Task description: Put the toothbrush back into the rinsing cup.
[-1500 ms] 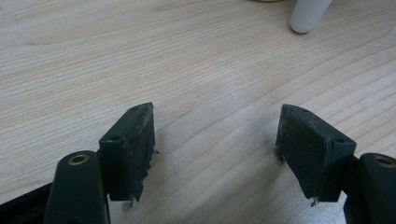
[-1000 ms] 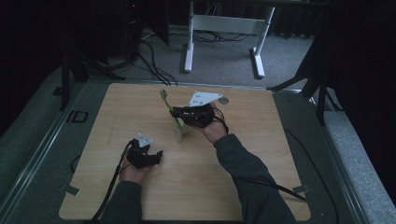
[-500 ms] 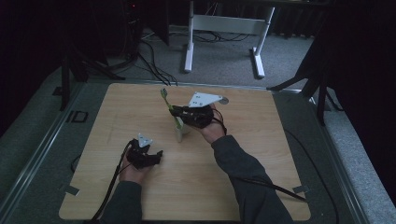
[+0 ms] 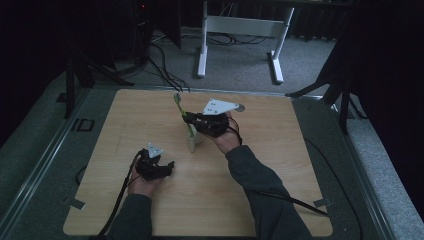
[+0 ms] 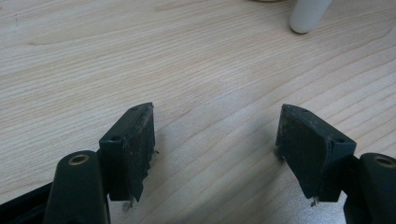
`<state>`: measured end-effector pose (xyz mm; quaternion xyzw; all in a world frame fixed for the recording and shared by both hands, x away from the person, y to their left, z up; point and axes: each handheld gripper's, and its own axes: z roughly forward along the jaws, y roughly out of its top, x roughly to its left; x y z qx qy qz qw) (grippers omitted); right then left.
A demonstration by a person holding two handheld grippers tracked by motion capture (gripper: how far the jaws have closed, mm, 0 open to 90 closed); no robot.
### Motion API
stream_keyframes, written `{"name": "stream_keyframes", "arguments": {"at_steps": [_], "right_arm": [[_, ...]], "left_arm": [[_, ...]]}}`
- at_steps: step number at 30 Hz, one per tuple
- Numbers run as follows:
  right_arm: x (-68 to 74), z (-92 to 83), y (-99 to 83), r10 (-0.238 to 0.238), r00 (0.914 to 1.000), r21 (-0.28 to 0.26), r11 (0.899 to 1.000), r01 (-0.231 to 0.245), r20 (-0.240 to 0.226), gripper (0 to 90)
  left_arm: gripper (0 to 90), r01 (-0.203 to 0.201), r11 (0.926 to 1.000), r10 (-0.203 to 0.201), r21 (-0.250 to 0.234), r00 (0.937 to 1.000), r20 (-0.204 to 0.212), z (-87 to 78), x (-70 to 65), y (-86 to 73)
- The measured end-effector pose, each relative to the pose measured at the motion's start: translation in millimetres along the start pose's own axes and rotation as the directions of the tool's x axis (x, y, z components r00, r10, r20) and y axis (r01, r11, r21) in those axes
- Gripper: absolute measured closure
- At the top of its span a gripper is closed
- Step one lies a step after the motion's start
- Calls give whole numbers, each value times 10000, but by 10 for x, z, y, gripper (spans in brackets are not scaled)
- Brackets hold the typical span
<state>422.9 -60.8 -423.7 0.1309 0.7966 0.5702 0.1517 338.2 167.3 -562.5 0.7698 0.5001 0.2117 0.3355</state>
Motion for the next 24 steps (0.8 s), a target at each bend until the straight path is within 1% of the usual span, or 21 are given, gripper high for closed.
{"name": "stream_keyframes", "arguments": {"at_steps": [8,11,17,24], "right_arm": [[-9,25,-39,-14,9999,1,10000,14,110,825],[-7,37,-53,58,9999,-28,10000,-58,121,824],[-9,50,-70,-8,9998,-49,10000,9,183,824],[-20,69,-105,86,9996,-78,9999,-84,261,824]], "left_arm": [[293,-8,10000,8,5,10000,1,0,1,0],[293,-10,10000,10,6,10000,2,0,1,0],[292,-15,10000,15,7,10000,3,0,1,0],[292,-31,10000,31,16,10000,7,-1,0,0]]}}
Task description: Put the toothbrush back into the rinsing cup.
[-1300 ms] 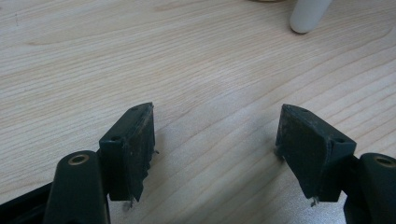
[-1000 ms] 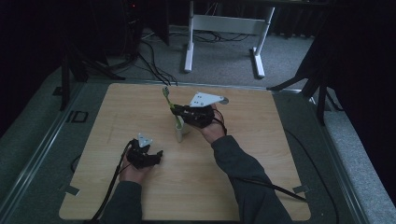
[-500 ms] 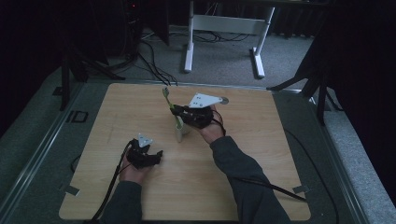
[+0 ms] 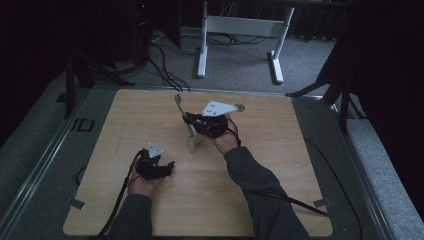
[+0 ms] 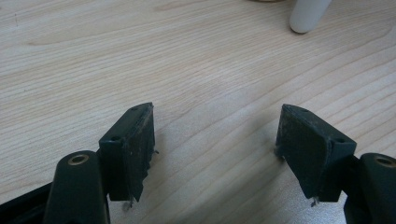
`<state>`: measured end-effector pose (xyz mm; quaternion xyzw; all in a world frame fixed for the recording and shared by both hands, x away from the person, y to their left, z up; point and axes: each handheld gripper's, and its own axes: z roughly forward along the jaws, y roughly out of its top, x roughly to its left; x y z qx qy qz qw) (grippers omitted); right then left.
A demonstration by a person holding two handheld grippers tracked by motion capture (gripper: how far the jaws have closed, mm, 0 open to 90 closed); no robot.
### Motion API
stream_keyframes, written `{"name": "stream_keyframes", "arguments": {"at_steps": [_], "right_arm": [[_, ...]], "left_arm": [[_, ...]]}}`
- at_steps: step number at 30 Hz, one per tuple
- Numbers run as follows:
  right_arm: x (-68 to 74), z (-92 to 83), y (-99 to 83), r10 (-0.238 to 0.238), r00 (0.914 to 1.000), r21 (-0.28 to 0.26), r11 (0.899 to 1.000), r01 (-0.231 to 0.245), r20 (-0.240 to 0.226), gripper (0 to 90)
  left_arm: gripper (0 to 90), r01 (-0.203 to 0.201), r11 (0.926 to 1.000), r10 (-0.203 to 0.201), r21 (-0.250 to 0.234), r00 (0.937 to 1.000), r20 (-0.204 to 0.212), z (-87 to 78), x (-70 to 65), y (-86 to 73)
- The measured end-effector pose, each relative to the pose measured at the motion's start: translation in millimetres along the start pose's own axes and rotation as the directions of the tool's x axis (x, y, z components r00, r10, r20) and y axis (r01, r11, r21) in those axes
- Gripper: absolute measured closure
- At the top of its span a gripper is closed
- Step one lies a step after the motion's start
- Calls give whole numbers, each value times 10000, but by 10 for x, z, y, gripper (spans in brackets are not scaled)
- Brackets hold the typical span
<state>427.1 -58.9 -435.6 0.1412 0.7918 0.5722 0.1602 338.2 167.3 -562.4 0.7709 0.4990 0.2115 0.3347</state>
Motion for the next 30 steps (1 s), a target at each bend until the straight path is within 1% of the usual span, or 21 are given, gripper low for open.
{"name": "stream_keyframes", "arguments": {"at_steps": [13,14,18,23,25,30], "right_arm": [[14,35,-49,-1,10000,141,9999,1,-30,823],[12,38,-57,-71,10000,201,9998,72,-15,823],[14,41,-69,-75,10000,237,9997,75,-11,823],[27,58,-101,-104,9999,371,9993,105,-28,820],[45,72,-127,-113,9999,566,9983,115,-31,819],[58,81,-154,-129,9999,743,9971,131,-40,820]], "left_arm": [[292,-18,10000,18,14,10000,15,-2,-2,0],[292,-16,10000,16,13,10000,18,-2,-3,0],[292,-5,10000,5,2,10000,14,-1,-4,-1],[292,-7,10000,7,-1,10000,10,-1,-4,-1],[292,-14,10000,14,6,10000,13,-2,-4,-1],[292,-33,10000,33,19,10000,16,-3,-3,-1]]}}
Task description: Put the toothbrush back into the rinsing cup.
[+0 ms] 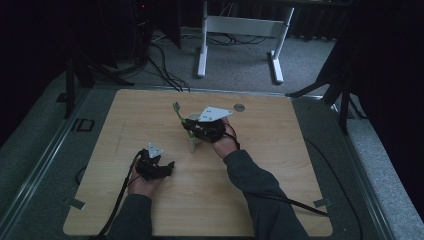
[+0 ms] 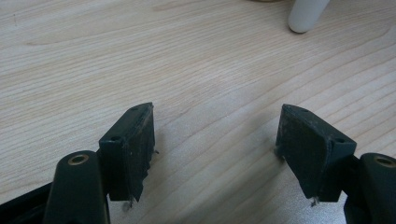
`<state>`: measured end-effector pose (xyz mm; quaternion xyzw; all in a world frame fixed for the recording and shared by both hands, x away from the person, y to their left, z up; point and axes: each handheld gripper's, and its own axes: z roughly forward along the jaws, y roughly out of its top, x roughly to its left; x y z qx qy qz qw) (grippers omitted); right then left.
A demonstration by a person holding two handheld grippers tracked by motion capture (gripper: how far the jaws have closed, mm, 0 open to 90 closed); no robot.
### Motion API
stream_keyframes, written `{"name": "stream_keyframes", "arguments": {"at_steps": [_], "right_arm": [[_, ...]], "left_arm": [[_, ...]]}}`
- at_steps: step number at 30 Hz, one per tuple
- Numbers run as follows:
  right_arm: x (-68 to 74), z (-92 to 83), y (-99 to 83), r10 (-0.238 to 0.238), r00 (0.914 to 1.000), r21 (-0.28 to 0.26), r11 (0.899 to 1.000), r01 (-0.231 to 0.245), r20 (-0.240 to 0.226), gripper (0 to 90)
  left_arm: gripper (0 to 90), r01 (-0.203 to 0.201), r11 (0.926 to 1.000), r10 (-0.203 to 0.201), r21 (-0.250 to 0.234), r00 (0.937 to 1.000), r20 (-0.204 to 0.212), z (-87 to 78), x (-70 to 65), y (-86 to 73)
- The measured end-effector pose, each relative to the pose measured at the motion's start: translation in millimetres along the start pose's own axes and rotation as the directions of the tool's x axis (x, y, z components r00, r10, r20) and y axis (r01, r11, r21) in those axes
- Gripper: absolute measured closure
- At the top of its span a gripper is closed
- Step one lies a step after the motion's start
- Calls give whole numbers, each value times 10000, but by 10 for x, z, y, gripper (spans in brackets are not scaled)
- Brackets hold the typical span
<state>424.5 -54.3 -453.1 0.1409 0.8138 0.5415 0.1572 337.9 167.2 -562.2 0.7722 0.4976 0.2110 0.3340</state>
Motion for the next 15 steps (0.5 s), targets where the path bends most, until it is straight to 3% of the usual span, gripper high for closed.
{"name": "stream_keyframes", "arguments": {"at_steps": [15], "right_arm": [[-2,-2,-43,7,10000,226,9997,-7,-3,819]], "left_arm": [[292,31,10000,-31,-21,10000,-5,2,-2,-1]]}}
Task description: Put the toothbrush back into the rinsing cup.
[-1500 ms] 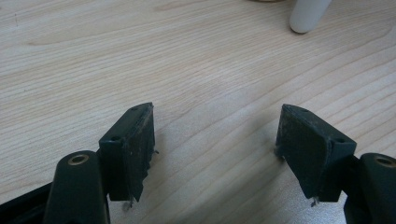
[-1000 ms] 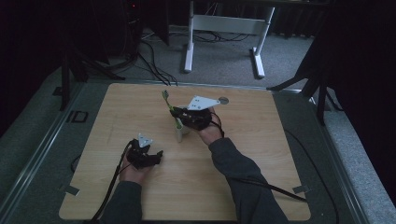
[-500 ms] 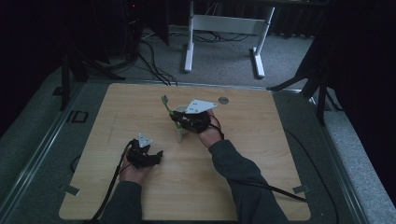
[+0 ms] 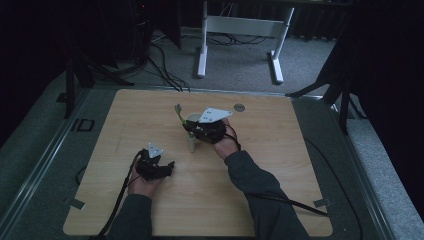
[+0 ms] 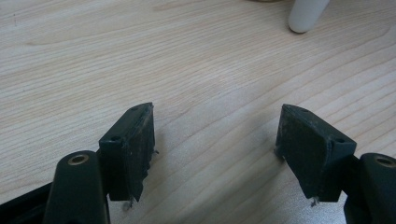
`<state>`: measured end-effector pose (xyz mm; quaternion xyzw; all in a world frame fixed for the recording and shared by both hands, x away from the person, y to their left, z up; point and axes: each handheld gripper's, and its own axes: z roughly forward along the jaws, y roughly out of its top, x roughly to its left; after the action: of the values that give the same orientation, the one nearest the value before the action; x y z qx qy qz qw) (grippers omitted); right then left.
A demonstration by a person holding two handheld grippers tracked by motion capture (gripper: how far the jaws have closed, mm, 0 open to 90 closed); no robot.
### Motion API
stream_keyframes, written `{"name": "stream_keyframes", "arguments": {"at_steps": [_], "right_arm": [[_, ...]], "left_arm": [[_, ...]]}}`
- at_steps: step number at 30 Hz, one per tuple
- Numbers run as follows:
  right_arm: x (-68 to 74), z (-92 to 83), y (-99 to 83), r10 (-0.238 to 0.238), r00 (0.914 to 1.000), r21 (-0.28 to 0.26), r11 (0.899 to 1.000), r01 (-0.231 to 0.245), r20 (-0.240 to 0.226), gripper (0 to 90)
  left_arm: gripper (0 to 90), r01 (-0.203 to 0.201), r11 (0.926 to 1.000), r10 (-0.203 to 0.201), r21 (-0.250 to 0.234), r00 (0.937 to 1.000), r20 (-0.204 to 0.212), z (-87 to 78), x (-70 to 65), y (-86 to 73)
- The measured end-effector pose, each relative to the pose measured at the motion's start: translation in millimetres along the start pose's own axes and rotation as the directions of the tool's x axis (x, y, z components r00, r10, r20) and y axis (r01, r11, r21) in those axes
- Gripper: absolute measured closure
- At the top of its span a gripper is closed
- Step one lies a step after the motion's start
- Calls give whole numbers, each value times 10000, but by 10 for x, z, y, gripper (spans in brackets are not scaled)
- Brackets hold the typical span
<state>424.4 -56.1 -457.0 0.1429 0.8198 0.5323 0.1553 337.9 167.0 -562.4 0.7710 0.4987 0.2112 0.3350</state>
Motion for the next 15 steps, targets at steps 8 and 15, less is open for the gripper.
{"name": "stream_keyframes", "arguments": {"at_steps": [8,15], "right_arm": [[-25,-2,-69,172,9998,280,9995,-171,-38,817],[-19,2,-94,197,9997,402,9990,-192,-136,814]], "left_arm": [[292,2,10000,-2,0,10000,0,0,0,0],[291,-6,10000,6,0,10000,-2,0,0,0]]}}
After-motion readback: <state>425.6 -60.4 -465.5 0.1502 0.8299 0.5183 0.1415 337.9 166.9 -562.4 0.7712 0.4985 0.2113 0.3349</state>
